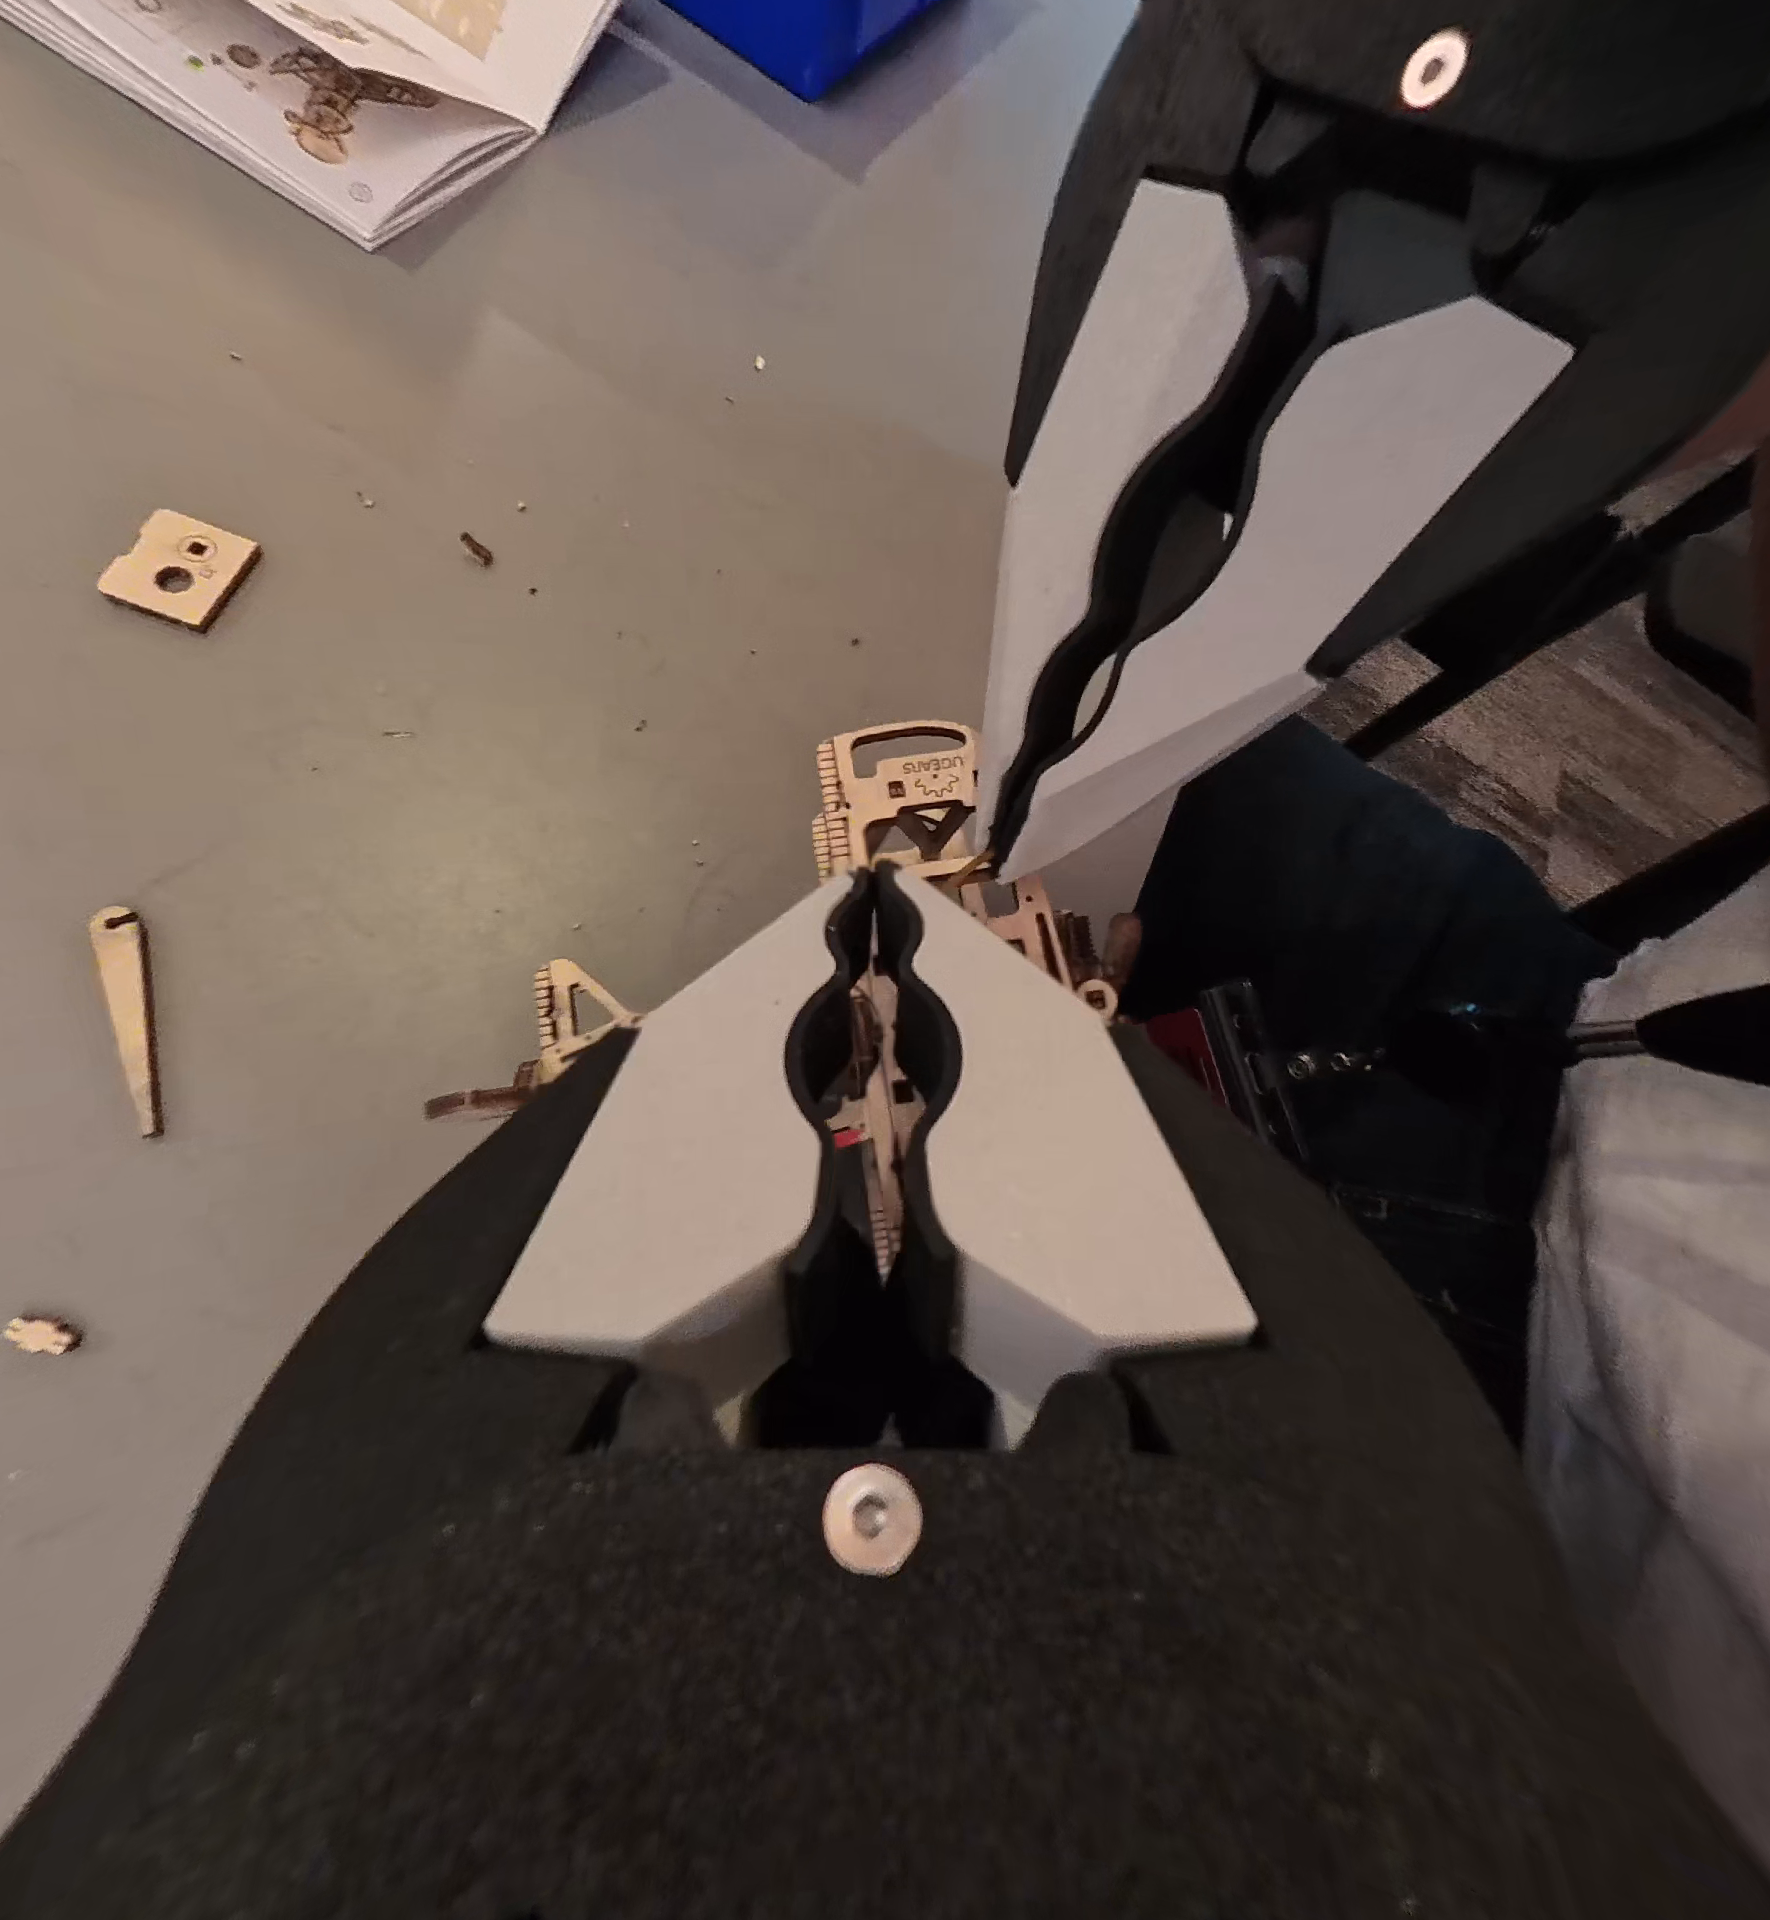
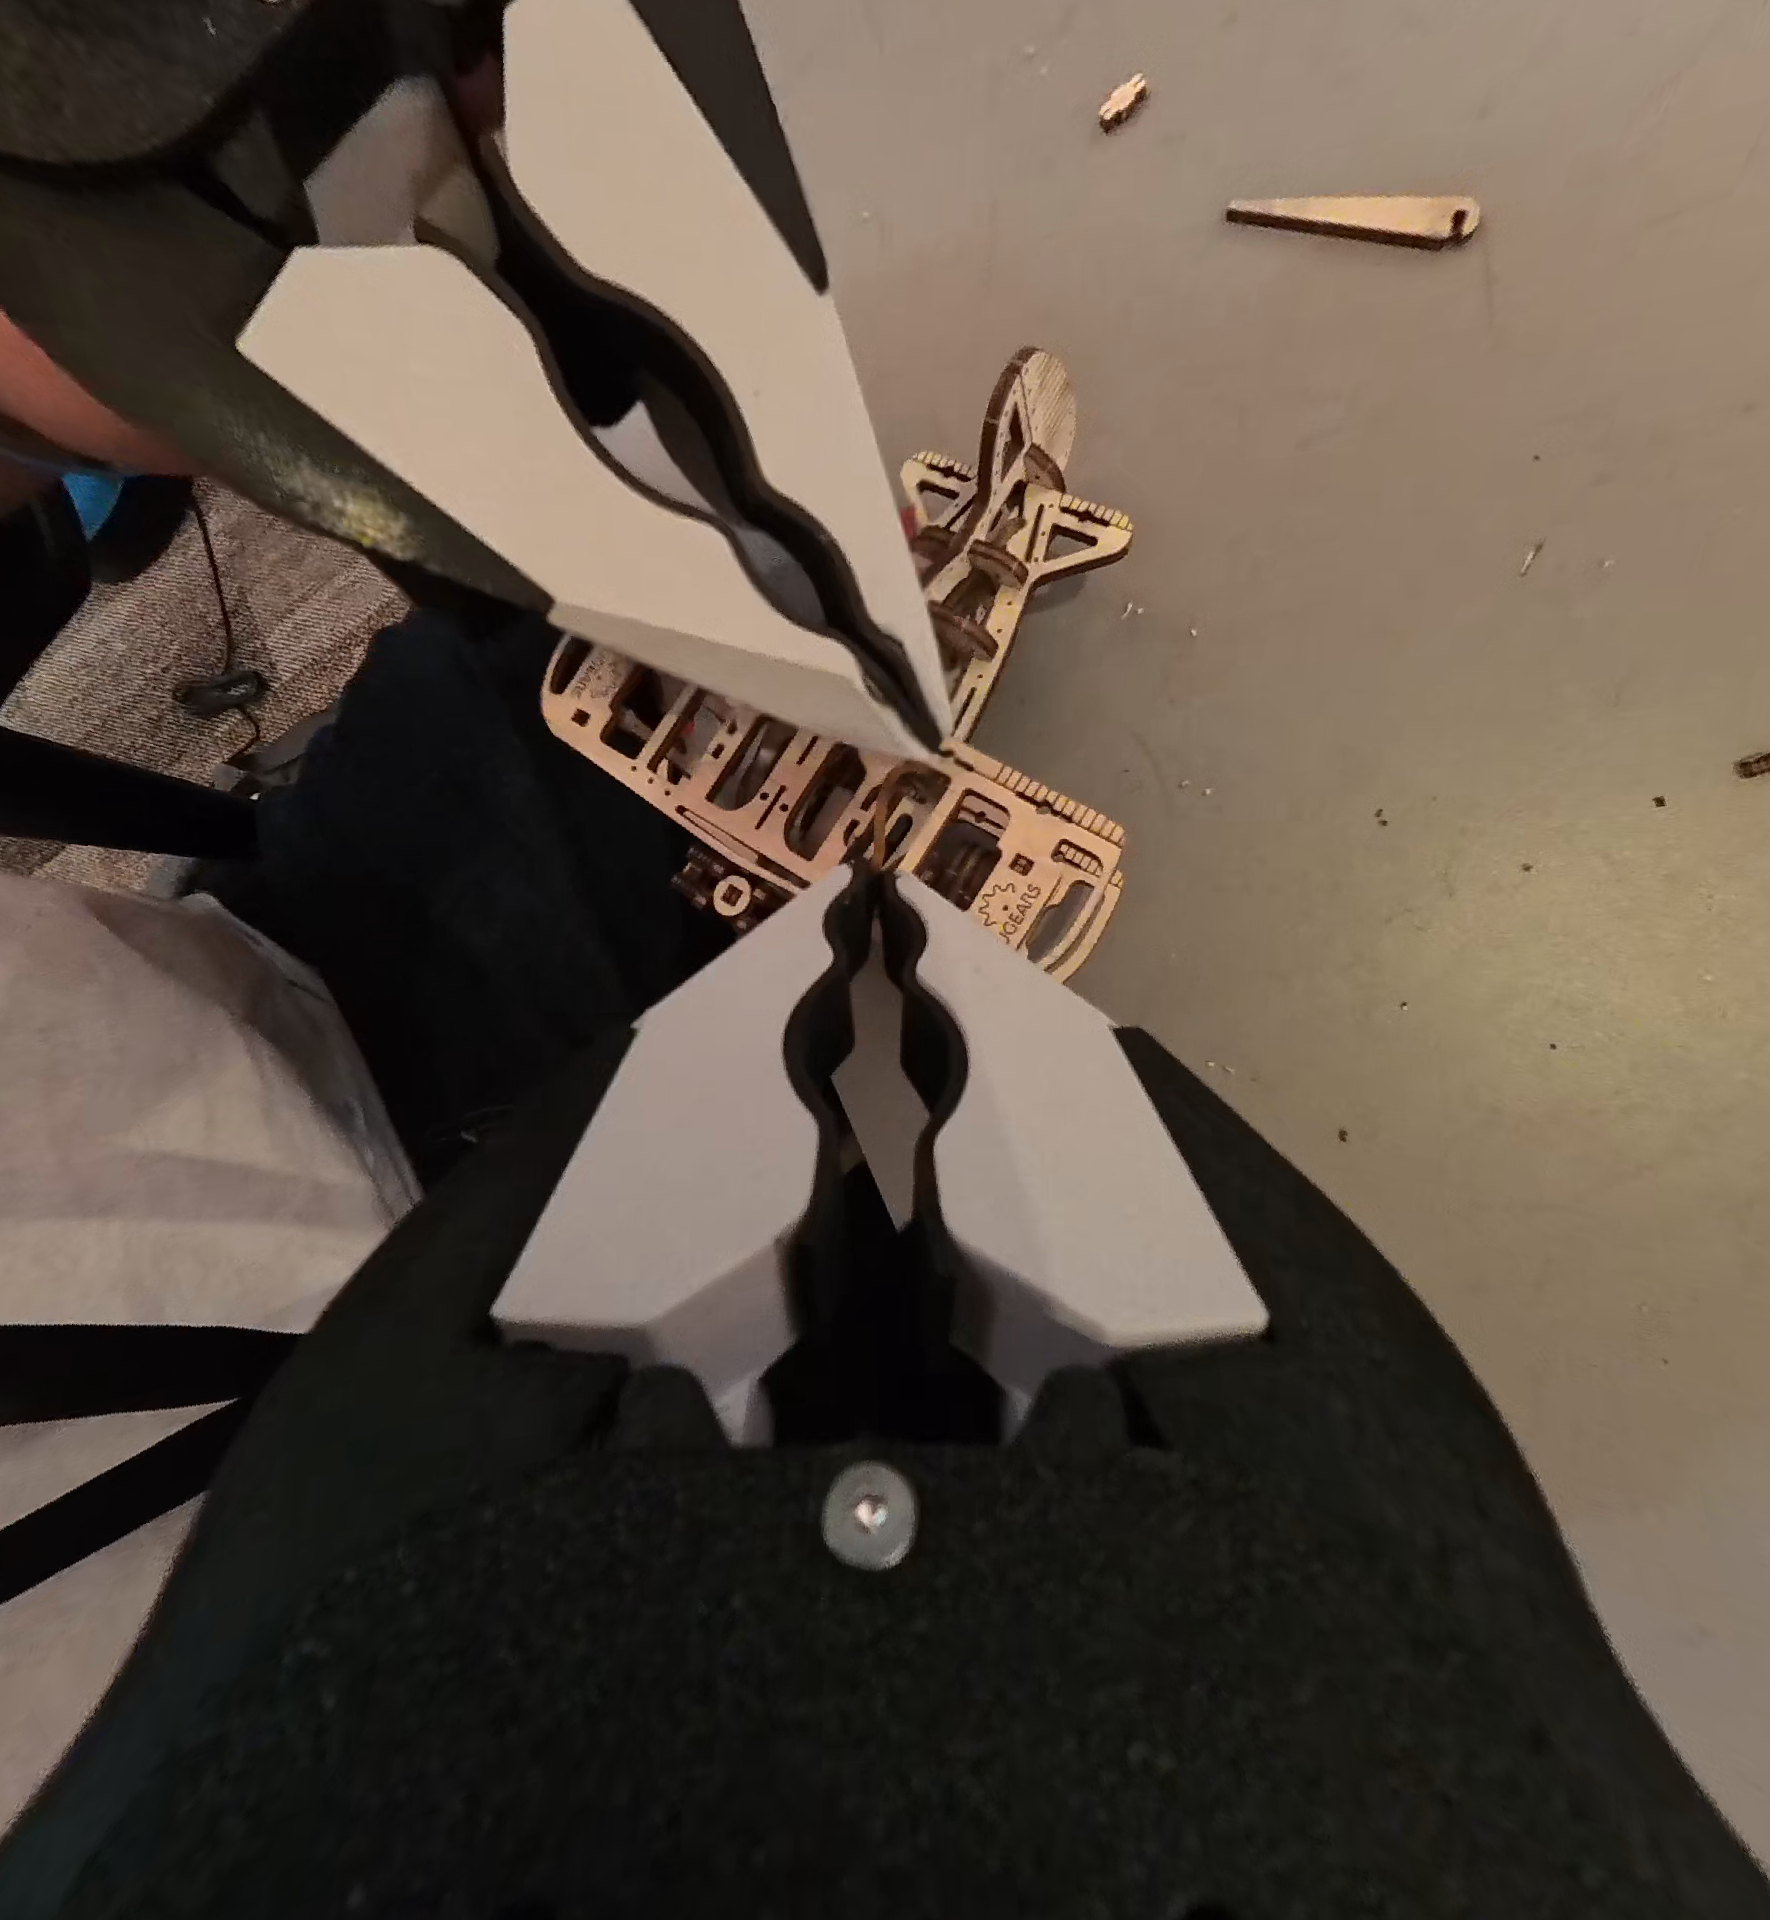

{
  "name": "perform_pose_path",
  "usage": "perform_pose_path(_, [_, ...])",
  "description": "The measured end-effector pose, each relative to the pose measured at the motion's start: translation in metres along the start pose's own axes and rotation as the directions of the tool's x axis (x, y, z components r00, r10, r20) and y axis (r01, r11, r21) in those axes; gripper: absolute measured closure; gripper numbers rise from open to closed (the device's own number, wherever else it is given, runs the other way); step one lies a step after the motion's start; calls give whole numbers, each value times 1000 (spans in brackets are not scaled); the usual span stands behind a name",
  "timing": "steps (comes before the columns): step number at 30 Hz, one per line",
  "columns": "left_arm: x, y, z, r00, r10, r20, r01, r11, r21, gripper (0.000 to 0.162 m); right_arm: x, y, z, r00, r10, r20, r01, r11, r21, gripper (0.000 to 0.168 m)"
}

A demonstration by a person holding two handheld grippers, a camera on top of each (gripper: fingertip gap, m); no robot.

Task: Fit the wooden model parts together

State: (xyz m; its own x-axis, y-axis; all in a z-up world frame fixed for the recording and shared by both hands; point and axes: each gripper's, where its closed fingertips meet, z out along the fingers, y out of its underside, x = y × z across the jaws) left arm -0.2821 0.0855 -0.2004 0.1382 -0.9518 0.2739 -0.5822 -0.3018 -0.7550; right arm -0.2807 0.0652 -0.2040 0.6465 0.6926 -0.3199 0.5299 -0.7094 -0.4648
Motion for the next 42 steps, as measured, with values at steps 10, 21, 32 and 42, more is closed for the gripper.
perform_pose_path(10, [6,7,9,999,-24,-37,23,999,-27,162,-8,-6,6,999,-34,21,33,999,10,168])
perform_pose_path(21, [1,3,-1,999,-44,-27,44,999,6,162,-7,-7,9,999,-36,24,36,999,-2,168])
perform_pose_path(32, [1,3,-8,999,-27,-21,27,1000,4,162,-9,-10,11,998,-56,26,57,998,-12,168])
perform_pose_path(42, [7,14,-5,998,-31,-56,30,999,-21,162,-12,-11,13,996,-70,57,71,997,-28,159])
